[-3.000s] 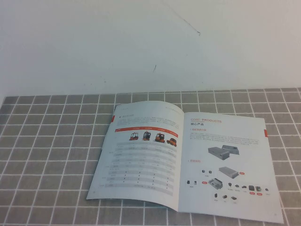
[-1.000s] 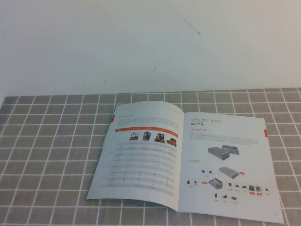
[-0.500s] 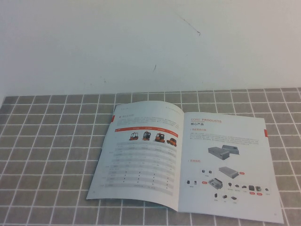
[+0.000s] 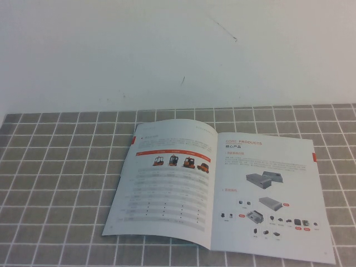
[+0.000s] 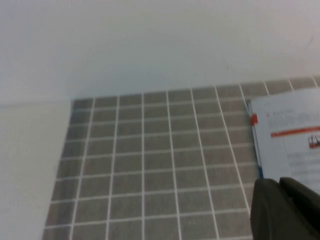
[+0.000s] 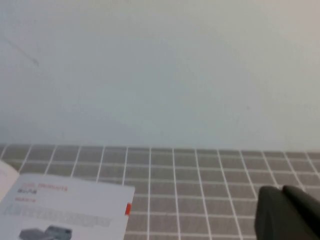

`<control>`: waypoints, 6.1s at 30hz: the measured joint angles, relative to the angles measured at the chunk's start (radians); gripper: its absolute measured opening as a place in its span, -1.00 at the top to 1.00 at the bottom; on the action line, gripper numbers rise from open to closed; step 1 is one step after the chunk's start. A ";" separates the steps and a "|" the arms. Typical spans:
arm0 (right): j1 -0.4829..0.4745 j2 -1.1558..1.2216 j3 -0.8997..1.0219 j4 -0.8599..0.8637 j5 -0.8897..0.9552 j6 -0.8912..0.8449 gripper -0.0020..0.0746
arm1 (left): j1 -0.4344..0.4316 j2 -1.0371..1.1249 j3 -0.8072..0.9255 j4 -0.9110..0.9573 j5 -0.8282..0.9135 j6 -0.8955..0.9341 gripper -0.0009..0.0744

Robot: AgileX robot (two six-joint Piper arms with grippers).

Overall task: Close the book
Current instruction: 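Close the open booklet and leave it lying on the table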

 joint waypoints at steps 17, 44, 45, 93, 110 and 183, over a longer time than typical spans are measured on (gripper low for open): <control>0.000 0.804 -0.497 0.341 0.327 -0.489 0.95 | -0.009 0.718 -0.273 -0.760 0.156 0.673 0.98; 0.255 1.505 -0.573 0.439 0.230 -0.541 0.95 | -0.018 1.330 -0.523 -0.512 0.074 0.506 0.98; 0.255 1.511 -0.573 0.439 0.228 -0.541 0.95 | -0.027 1.345 -0.524 -0.506 0.067 0.506 0.98; 0.257 1.535 -0.597 0.631 0.198 -0.712 0.95 | -0.487 1.467 -0.648 -0.687 -0.044 0.549 0.98; 0.198 1.590 -0.766 0.046 0.432 -0.336 0.95 | -0.394 1.444 -0.645 -0.614 0.025 0.484 0.98; 0.195 1.596 -1.248 -0.007 0.800 -0.329 0.95 | -0.548 1.543 -0.746 -1.654 0.250 1.354 0.98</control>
